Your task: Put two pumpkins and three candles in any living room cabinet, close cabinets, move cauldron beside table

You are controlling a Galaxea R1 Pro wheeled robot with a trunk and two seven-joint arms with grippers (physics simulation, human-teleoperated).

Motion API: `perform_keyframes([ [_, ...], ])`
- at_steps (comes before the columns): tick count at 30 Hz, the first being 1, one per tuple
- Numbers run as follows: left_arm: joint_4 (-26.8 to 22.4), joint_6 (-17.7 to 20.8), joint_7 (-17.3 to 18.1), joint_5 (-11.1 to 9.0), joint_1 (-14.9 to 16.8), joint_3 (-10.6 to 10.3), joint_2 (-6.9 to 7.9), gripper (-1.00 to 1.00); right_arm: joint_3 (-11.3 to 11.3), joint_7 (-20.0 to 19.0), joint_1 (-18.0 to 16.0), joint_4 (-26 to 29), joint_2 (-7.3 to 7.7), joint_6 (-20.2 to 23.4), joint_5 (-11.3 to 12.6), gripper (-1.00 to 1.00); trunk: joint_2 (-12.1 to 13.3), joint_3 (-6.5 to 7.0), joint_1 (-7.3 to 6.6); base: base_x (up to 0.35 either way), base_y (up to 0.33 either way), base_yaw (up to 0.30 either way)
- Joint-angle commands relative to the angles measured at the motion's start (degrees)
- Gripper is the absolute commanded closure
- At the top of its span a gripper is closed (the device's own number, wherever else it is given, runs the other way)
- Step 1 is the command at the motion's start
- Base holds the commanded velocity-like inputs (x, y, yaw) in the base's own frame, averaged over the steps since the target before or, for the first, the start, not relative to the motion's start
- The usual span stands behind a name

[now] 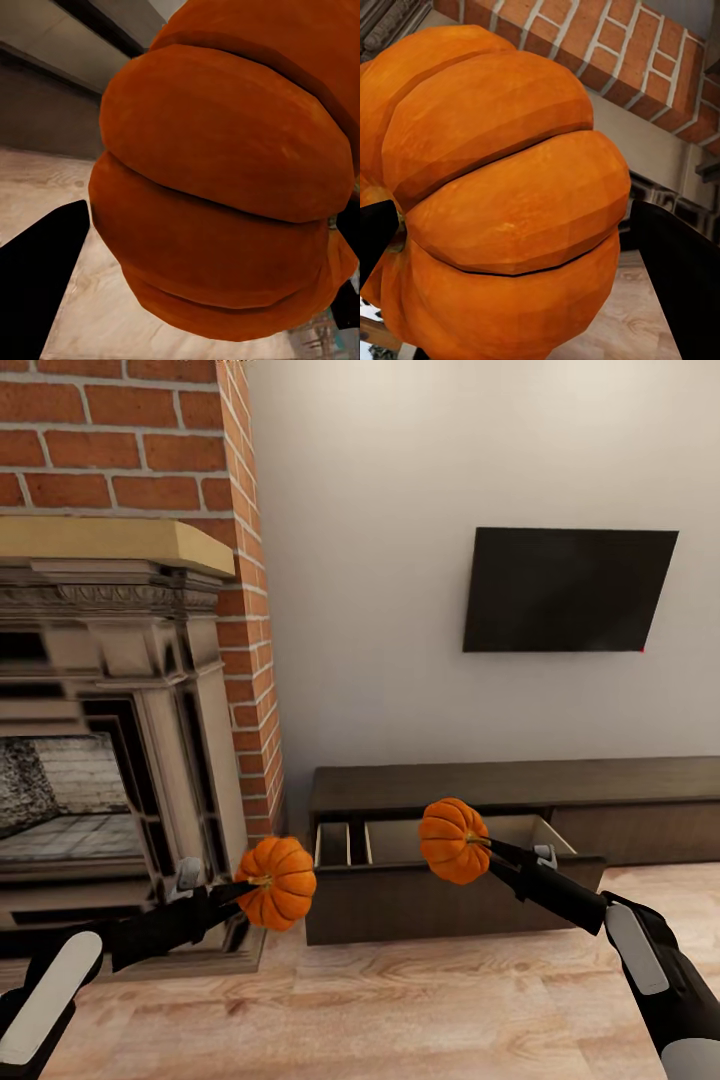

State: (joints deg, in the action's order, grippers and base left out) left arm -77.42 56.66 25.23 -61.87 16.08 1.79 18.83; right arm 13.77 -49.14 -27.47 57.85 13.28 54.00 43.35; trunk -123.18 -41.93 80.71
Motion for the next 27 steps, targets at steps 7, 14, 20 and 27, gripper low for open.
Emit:
perform_keyframes([
  [7,-0.01,0.04,-11.54,0.25,0.3,-0.07,-3.19,1.0,0.1,0.01,-0.04,-1.21,-0.05,0.22,-0.5,1.0,2.79,1.2,-1.55,0.0,0.0,0.0],
  [14,-0.55,0.03,-26.53,0.43,0.43,-2.06,-8.93,1.0,0.12,0.01,-0.04,-2.68,0.15,0.2,-0.54,1.0,5.6,2.46,-3.09,0.0,0.0,0.0],
  [20,-0.71,0.03,-28.71,0.18,0.45,-2.22,-9.5,1.0,0.13,0.01,-0.04,-3.68,0.16,0.14,-0.55,1.0,8.01,3.53,-4.41,0.0,0.0,0.0],
  [27,-0.77,0.03,-28.83,0.09,0.45,-2.23,-9.58,1.0,0.17,0.05,-0.04,-5.93,0.11,-0.66,-0.56,1.0,10.81,4.83,-5.95,0.0,0.0,-0.015],
])
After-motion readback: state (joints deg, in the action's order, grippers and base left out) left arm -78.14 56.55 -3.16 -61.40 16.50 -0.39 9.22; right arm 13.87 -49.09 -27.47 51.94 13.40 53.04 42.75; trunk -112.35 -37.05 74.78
